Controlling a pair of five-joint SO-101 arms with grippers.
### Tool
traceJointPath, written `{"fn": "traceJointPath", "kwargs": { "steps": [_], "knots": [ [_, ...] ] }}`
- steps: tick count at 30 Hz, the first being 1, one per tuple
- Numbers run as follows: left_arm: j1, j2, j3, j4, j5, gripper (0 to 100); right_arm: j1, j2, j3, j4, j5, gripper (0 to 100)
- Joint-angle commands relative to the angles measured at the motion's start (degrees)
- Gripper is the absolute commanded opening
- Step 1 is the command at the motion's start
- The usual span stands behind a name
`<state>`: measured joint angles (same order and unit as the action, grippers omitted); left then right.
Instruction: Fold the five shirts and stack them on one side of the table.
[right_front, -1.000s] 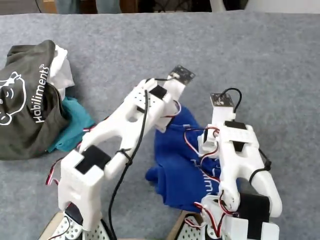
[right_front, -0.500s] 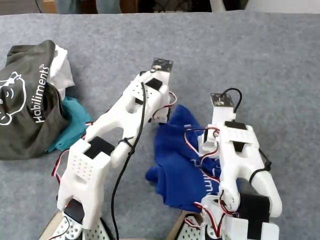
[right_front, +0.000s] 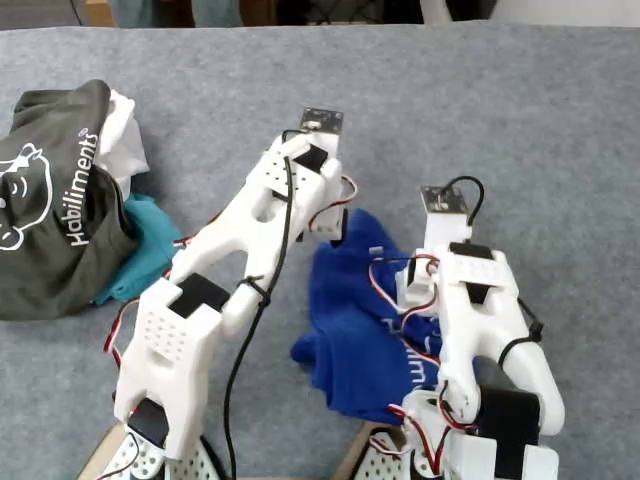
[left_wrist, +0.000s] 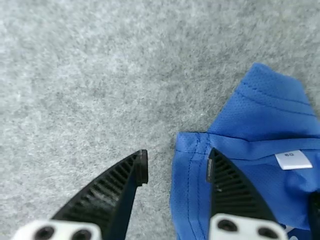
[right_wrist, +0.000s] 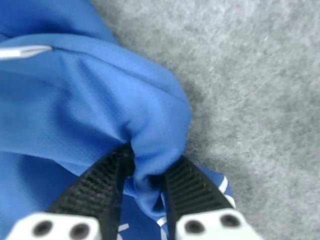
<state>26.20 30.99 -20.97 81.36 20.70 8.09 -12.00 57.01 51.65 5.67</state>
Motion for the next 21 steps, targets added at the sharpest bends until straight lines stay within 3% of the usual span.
{"fn": "traceJointPath", "kwargs": {
  "steps": [1,12,19,21],
  "knots": [
    [0.9,1.6,-1.3,-0.9,0.4,22,0.5,0.6,1.5,-2.2,-0.6,2.1],
    [0.6,10.7,-4.4,-2.5,0.9,21,0.5,0.6,1.5,-2.3,-0.6,2.1],
    [0.9,11.0,-4.7,-3.0,0.7,2,0.5,0.6,1.5,-2.3,-0.6,2.1],
    [0.9,11.0,-4.8,-3.0,0.7,4,0.5,0.6,1.5,-2.3,-0.6,2.1]
  ]
}}
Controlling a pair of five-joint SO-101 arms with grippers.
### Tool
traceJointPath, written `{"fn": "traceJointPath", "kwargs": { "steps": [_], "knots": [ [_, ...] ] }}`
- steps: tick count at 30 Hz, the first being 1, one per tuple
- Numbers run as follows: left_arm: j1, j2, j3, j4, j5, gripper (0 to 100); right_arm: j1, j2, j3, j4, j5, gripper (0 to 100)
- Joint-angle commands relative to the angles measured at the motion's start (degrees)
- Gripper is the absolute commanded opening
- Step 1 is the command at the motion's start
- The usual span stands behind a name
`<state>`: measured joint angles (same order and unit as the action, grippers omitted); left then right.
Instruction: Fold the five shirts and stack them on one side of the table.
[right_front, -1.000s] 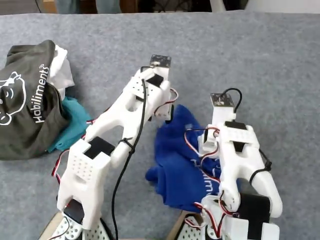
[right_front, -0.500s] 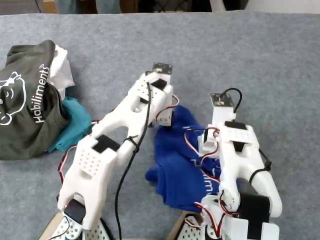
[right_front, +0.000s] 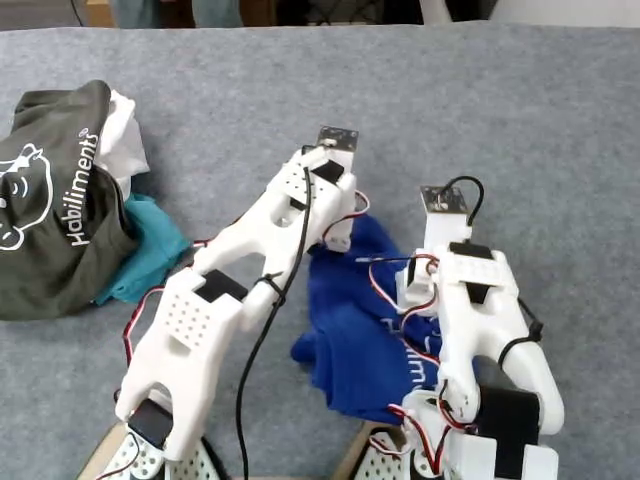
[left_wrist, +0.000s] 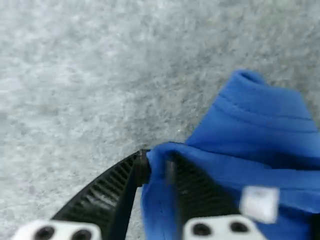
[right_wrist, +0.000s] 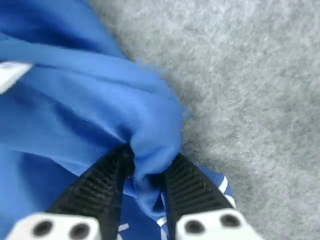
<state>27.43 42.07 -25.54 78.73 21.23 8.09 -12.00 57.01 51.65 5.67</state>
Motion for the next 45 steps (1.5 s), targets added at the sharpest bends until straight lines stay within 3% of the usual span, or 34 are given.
{"fn": "traceJointPath", "kwargs": {
  "steps": [1,6,9,12,17,22,27,31,38,45],
  "knots": [
    [-0.2,-0.1,-0.2,-0.4,0.0,3,0.5,0.6,1.5,-2.3,-0.6,2.1],
    [-1.5,-0.5,0.0,0.1,-0.4,3,0.4,0.6,1.5,-2.3,-0.6,2.1],
    [-3.3,-0.8,-1.0,2.1,-4.1,3,0.4,0.0,1.3,-1.9,-0.1,2.2],
    [-6.0,-1.9,-3.4,6.9,-7.6,3,-0.4,-2.6,-2.7,6.8,1.1,3.9],
    [-12.4,-7.7,-6.5,14.0,-13.3,3,0.0,-12.3,-16.0,20.7,-0.2,19.5],
    [-18.4,-18.7,-6.5,20.3,-20.7,3,-0.2,-18.3,-25.0,25.1,-0.6,33.8],
    [-27.0,-30.2,-2.3,22.2,-26.5,3,-0.3,-18.6,-27.4,24.9,-0.6,30.1],
    [-33.4,-41.7,8.9,22.2,-32.0,3,-2.4,-18.5,-27.0,23.8,-0.7,22.4],
    [-45.5,-63.3,29.7,22.2,-45.5,3,-13.6,-11.4,-27.0,21.6,-0.7,19.8],
    [-62.3,-77.5,43.0,22.2,-61.4,3,-25.9,1.3,-30.0,16.0,-2.8,19.8]
  ]
}}
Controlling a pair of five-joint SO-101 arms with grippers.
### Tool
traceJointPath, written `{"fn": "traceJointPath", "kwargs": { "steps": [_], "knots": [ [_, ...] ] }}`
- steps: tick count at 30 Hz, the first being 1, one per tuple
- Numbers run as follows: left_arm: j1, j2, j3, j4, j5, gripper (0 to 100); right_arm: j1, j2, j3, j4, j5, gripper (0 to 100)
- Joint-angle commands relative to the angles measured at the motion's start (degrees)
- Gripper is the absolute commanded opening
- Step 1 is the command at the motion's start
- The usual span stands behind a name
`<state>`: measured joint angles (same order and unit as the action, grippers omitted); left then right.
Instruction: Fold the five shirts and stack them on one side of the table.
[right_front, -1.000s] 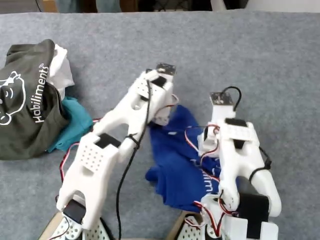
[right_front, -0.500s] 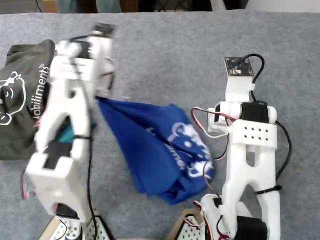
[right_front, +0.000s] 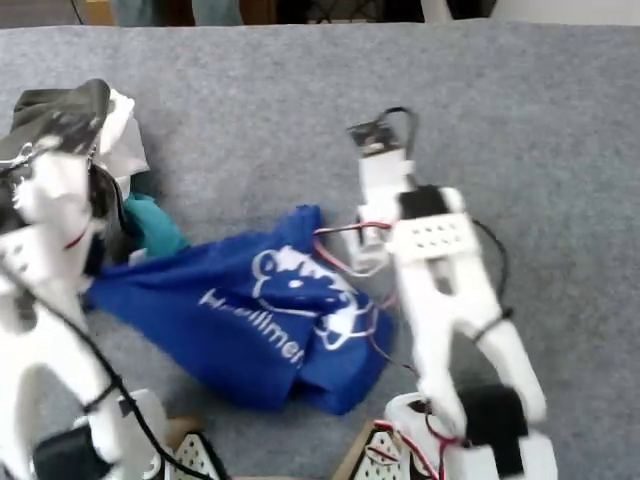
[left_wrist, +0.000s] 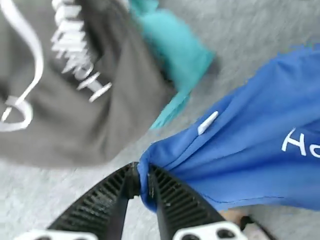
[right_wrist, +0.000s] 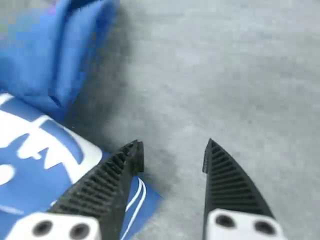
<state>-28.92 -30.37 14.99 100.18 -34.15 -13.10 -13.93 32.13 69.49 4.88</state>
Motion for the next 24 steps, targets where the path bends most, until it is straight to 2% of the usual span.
{"fn": "traceJointPath", "kwargs": {
  "steps": [1,4,8,13,21,24],
  "knots": [
    [-8.3,-5.8,3.5,0.7,-7.7,3,-6.7,5.0,-6.7,-1.7,-2.6,19.8],
    [-15.1,-6.3,5.1,0.7,-12.2,3,-11.8,10.2,-10.0,-1.6,-2.0,19.8],
    [-20.8,-6.3,5.3,0.6,-14.4,3,-17.8,16.2,-12.6,-1.6,-0.9,19.8],
    [-24.1,-6.3,5.3,0.6,-15.2,3,-22.2,23.4,-19.0,-1.5,-1.1,19.5],
    [-28.5,-6.3,5.3,0.5,-15.1,3,-25.8,39.4,-27.2,4.3,-1.1,19.1],
    [-29.8,-6.3,5.3,0.5,-14.9,3,-26.5,44.1,-27.7,6.0,-1.1,8.6]
  ]
}}
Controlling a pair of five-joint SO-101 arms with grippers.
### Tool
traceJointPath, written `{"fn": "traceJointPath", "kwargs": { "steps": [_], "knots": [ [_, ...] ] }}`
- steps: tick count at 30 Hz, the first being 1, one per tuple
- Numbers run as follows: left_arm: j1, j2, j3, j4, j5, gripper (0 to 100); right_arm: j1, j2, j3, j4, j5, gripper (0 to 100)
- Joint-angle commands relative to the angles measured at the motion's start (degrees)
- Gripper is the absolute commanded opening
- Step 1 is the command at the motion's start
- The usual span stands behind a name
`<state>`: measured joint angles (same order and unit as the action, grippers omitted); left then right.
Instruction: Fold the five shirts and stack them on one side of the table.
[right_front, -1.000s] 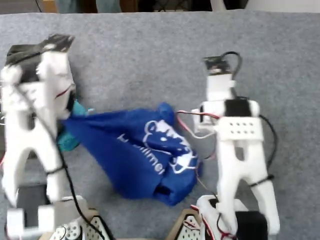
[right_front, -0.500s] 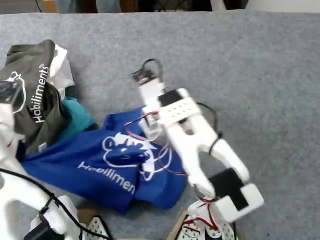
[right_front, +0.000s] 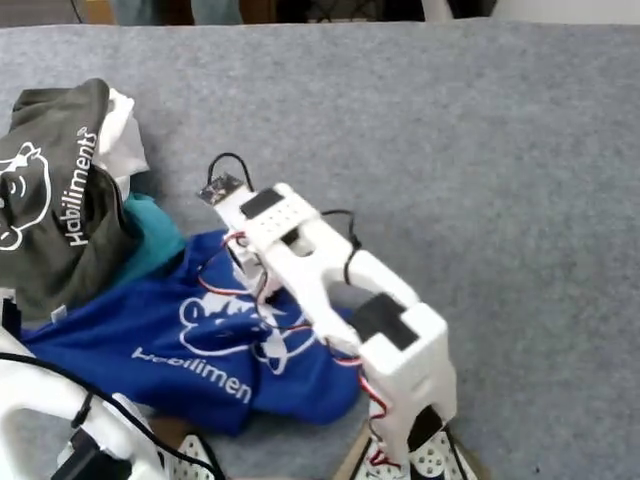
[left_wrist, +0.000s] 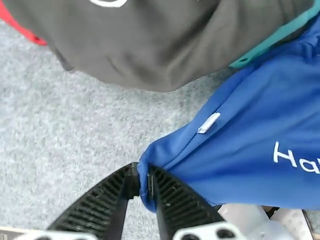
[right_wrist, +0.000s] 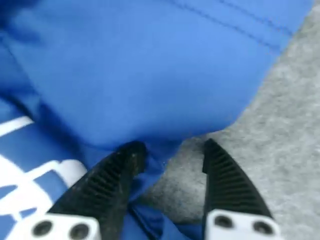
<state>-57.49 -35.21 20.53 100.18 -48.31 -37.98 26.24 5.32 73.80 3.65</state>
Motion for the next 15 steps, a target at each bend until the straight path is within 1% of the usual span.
{"fn": "traceJointPath", "kwargs": {
  "steps": [1,2,4,9,11,15],
  "knots": [
    [-1.6,-1.5,-0.2,0.5,-0.8,3,-1.4,4.6,-1.7,3.0,0.2,3.6],
    [-2.0,-1.5,-0.2,0.5,-0.8,3,-1.2,4.7,-2.2,4.0,0.2,1.1],
    [-2.5,-1.5,-0.2,0.5,-0.8,3,0.8,4.6,-1.9,6.2,0.2,2.2],
    [-1.8,-1.5,1.6,0.4,-0.8,3,9.7,2.5,-0.8,12.0,-0.1,1.4],
    [0.0,-1.5,3.8,0.4,-0.8,3,13.2,-0.7,1.0,13.5,0.4,1.4],
    [4.6,-2.0,8.7,0.4,-0.7,3,18.0,-11.8,8.3,15.4,4.5,1.4]
  ]
}}
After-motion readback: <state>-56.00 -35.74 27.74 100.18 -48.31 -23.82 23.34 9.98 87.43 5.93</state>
